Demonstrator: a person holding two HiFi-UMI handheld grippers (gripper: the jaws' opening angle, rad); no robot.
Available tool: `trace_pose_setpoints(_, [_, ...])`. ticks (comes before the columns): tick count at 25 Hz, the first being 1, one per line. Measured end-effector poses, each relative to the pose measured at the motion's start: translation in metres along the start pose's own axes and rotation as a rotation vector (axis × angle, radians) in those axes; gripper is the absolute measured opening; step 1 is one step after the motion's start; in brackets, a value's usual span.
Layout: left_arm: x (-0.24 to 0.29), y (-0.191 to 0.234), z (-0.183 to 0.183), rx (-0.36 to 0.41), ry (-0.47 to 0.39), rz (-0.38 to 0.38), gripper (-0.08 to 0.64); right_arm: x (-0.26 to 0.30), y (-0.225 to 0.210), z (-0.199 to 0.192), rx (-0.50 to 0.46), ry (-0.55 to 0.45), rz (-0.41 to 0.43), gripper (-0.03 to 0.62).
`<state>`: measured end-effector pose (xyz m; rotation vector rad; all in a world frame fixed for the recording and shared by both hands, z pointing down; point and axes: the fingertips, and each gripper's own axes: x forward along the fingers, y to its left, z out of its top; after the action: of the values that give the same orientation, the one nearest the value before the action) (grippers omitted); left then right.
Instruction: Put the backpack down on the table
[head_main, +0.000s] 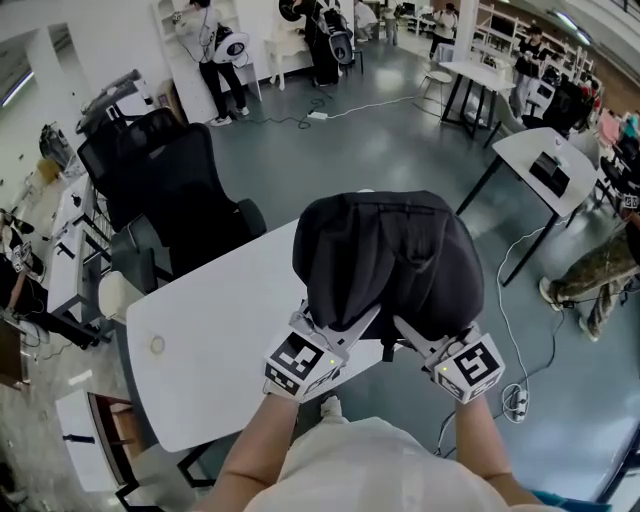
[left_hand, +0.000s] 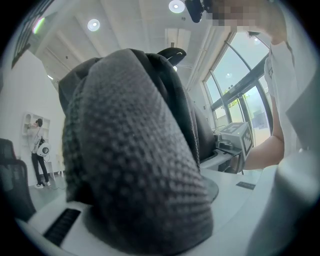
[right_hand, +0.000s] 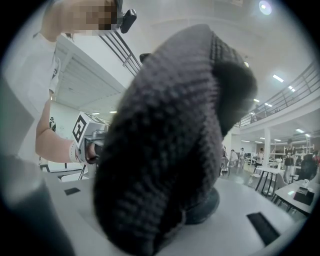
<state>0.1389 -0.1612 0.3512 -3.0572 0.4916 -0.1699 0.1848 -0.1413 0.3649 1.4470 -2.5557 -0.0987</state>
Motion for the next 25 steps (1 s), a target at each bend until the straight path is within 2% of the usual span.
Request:
trace_pose_setpoints(9, [0.000, 0.073, 0.003, 0.023, -0.027, 0.046, 0.141, 0.071, -0.021, 0.015, -0.050, -0.032, 0.027, 0.218])
trace_pose_setpoints(16, [-0.002, 0.109, -0.005, 0.008, -0.026, 0.099, 0.141, 0.108, -0.026, 0.013, -0.064, -0.032, 0.067, 0.218])
trace_pose_setpoints(25, [0.011, 0.149, -0.051, -0.050, 0.016, 0.176, 0.141, 0.156, -0.040, -0.028, -0.027, -0.011, 0.161, 0.218])
